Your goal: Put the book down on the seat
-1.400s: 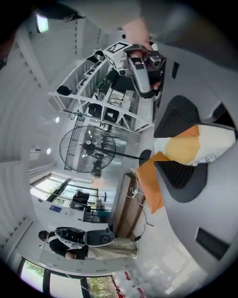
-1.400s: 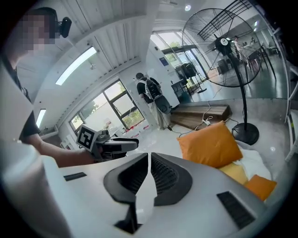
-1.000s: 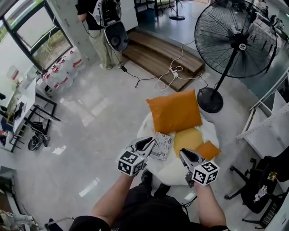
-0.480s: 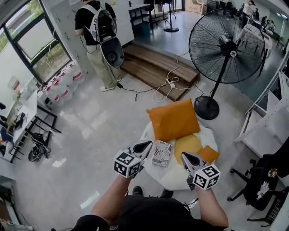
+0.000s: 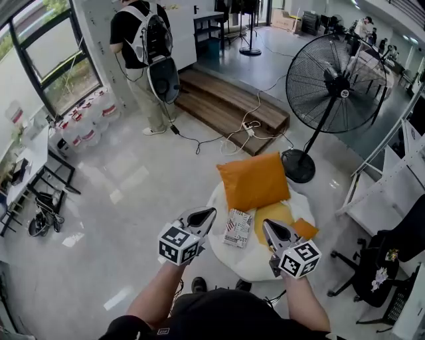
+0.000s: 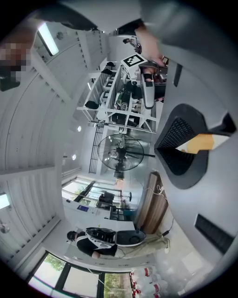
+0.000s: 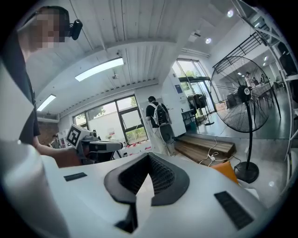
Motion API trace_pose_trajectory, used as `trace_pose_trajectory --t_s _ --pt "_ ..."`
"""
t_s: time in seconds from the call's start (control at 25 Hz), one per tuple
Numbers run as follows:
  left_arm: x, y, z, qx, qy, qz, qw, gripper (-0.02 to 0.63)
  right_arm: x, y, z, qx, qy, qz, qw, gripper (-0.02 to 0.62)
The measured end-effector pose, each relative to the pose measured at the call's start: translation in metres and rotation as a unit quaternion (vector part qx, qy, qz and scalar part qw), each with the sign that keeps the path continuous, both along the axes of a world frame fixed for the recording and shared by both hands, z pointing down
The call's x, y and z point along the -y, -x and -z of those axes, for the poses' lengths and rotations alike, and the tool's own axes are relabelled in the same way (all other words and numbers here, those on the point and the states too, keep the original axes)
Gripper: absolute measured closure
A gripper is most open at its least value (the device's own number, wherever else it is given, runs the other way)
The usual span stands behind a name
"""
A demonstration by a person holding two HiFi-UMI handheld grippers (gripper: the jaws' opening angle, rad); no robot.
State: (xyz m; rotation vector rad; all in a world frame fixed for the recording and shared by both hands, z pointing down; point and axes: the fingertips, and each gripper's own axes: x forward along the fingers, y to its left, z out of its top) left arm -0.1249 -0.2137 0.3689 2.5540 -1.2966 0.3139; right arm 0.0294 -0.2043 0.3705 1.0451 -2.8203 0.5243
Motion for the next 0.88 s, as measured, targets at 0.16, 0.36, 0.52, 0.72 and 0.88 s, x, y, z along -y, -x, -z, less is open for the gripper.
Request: trace_pose_trajectory --t_s 0.16,0.36,0.52,0.72,0.88 --pt "-0.013 0.032 0.017 -0.014 -0.023 -0.002 0.9996 0.604 -0.015 0.034 0.014 -0.016 -0.017 0.003 1.000 0.581" --pt "-0.025 0.076 0.027 -0.030 -0.041 -0.005 0.9987 0.604 -0.028 0.073 0.024 -0.030 -0.035 -0.004 0.999 0.581" --pt "-0.035 0.105 0.025 -0.041 -0.046 -0.014 0.9980 0.604 -0.039 0.095 0.028 -0.025 -0.037 -0.022 0.999 0.581" --pt "-0.042 0.135 0.025 -0.041 -0.056 -0.019 0.9974 0.604 -0.051 0.119 0.032 -0.020 -0.043 -0.036 0.998 0.581" --pt "-0.041 0.156 0.031 -0.047 -0.066 -0.002 0.9967 0.604 -0.051 0.129 0.038 -0.022 -0.043 -0.042 0.998 0.581"
